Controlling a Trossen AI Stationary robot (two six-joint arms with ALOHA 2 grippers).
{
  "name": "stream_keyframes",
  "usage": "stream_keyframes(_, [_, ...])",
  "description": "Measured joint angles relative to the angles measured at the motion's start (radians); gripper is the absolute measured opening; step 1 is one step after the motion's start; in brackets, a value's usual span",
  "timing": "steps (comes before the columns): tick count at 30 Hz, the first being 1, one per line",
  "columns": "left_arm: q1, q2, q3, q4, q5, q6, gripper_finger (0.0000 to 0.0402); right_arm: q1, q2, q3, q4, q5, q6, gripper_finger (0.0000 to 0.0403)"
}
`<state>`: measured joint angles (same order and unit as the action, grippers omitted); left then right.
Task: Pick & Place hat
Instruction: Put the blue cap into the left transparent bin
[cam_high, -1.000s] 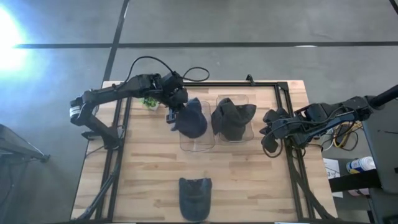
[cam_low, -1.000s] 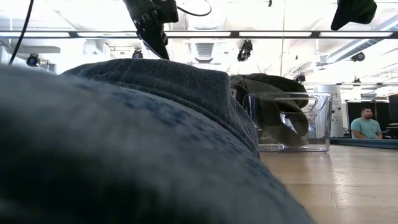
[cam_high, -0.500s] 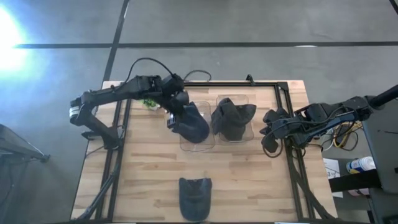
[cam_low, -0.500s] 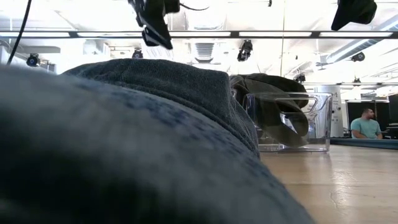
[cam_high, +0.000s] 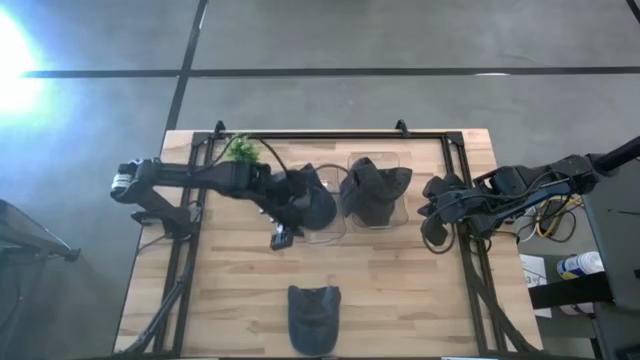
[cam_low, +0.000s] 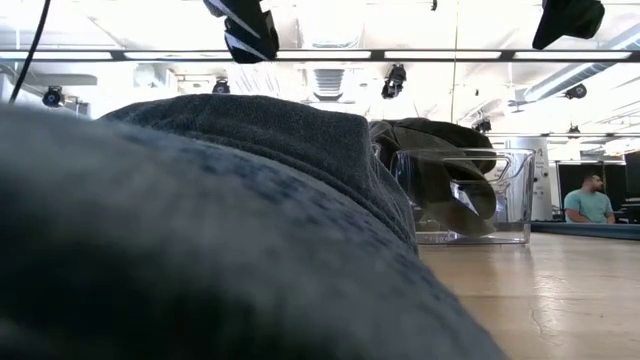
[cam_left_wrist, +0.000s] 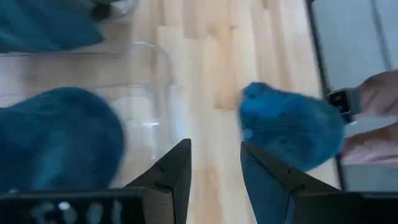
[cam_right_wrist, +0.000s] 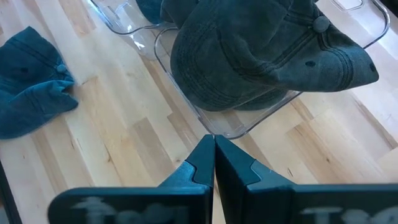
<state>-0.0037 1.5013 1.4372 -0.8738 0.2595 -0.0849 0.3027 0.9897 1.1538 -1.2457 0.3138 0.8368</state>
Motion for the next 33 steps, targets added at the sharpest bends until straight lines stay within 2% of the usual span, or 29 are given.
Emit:
stream_keyframes(9, [-0.143,0.0,-0.13,0.251,0.015,-0.203,0.0131,0.0,0.0,0.0,0.0,0.003,-0.022,0.0009])
stream_keyframes(13, [-0.21,0.003,-0.204,0.359,-0.011,-0.263,0.0131,-0.002,0.0,0.0,0.001,0.003,-0.026,0.0009])
stream_keyframes(20, [-0.249,0.033,-0.315,0.546,-0.002,-0.39,0.0131,-0.002,0.0,0.0,0.004,0.003,-0.028,0.0009])
stream_keyframes(22, [-0.266,0.06,-0.319,0.602,0.011,-0.397,0.0131,-0.002,0.0,0.0,0.004,0.003,-0.033,0.0009])
stream_keyframes(33, [-0.328,0.232,-0.235,0.604,0.154,-0.442,0.0131,-0.002,0.0,0.0,0.003,-0.009,-0.087,0.0009])
